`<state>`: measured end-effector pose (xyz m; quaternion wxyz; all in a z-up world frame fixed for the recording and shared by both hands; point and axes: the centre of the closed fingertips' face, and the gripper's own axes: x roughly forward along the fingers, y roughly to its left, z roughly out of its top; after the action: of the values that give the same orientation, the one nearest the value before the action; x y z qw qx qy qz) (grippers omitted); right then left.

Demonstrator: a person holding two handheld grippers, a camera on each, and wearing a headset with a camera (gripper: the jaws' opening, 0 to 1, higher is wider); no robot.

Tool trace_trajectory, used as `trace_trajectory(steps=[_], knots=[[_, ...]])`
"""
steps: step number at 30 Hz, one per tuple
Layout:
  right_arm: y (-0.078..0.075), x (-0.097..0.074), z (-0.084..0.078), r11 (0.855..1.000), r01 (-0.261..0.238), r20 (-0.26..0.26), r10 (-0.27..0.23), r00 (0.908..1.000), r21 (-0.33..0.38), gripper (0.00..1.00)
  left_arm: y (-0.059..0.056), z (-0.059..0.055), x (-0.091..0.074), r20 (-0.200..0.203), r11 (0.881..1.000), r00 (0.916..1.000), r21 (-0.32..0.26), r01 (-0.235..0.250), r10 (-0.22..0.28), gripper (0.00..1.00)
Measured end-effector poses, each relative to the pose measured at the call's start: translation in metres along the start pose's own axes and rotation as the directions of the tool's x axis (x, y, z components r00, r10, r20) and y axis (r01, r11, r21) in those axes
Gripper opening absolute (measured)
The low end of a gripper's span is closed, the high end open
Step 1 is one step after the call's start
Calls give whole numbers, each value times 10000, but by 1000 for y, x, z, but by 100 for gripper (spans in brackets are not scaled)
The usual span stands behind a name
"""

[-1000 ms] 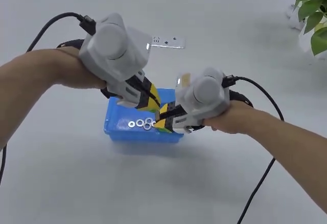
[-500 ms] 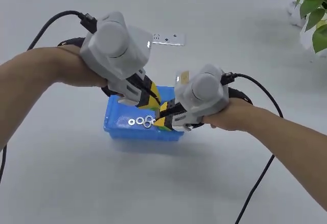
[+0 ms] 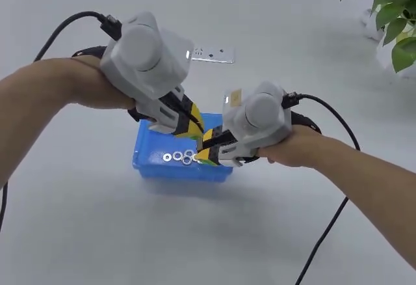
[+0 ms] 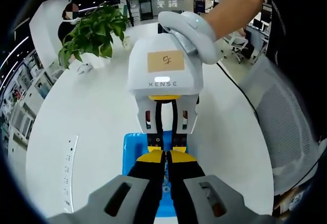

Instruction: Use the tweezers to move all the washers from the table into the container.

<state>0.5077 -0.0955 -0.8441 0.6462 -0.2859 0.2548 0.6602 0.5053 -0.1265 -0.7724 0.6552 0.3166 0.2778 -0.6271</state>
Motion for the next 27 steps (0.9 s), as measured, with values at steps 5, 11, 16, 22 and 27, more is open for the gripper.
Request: trace_trajectory(steps=[5, 11, 16, 22, 27], knots=[[-1, -7, 7, 9999, 134, 76, -133, 9999, -84, 11, 0, 6, -8, -18, 9999, 9999, 114, -127, 127, 5], [3, -15, 16, 9995, 273, 187, -270, 9995, -169, 11, -4, 13, -17, -12, 9994, 9996, 218, -282, 282, 5], [8, -22, 22, 9989, 361, 203, -355, 9992, -298, 11, -10, 19, -24, -5, 9989, 9993, 273, -379, 379, 5], [15, -32, 31, 9979, 504, 290, -493, 9984, -404, 11, -17, 28, -33, 48, 9980, 9986, 350, -520, 518, 5], [22, -38, 35, 9972, 590, 334, -574, 9978, -468, 11, -25, 31, -40, 29, 9974, 9982, 414, -598, 597, 5]])
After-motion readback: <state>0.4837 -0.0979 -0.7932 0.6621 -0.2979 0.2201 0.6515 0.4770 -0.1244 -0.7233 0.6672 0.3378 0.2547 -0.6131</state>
